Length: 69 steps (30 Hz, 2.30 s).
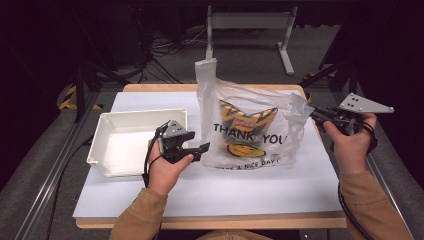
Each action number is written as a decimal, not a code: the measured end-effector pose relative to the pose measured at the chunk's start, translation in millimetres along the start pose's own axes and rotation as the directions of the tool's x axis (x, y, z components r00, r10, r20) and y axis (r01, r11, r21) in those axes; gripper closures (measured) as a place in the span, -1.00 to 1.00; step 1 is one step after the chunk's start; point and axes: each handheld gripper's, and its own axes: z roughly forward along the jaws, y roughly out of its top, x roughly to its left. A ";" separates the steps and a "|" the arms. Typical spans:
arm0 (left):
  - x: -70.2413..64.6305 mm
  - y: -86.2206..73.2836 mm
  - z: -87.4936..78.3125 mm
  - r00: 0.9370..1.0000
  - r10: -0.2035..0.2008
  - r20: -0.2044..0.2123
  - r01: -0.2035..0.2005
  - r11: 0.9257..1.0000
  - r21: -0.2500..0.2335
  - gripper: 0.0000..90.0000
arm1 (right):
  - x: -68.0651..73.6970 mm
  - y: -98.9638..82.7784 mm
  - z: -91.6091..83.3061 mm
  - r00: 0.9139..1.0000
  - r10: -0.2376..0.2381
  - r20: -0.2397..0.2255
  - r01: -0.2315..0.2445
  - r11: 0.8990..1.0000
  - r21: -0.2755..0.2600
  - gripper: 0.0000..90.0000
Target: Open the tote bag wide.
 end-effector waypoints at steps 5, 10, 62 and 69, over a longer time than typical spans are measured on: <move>-0.3 -0.5 0.5 1.000 -0.010 0.003 0.010 1.000 -0.001 -0.25 | -3.2 -11.8 9.2 1.000 0.024 -0.001 -0.024 0.999 0.046 0.98; 0.1 -1.0 1.0 1.000 -0.006 0.004 0.006 1.000 0.002 -0.25 | -5.0 -26.3 14.3 0.999 0.054 -0.010 -0.053 0.996 0.071 0.99; -37.2 65.5 33.7 0.985 0.141 0.103 -0.128 0.984 -0.126 -0.35 | -2.9 -106.3 28.1 0.984 0.178 -0.031 -0.168 0.963 0.210 0.92; -41.6 75.6 42.1 0.980 0.180 0.087 -0.167 0.976 -0.138 -0.05 | -1.5 -105.1 26.5 0.983 0.180 -0.035 -0.169 0.964 0.203 0.90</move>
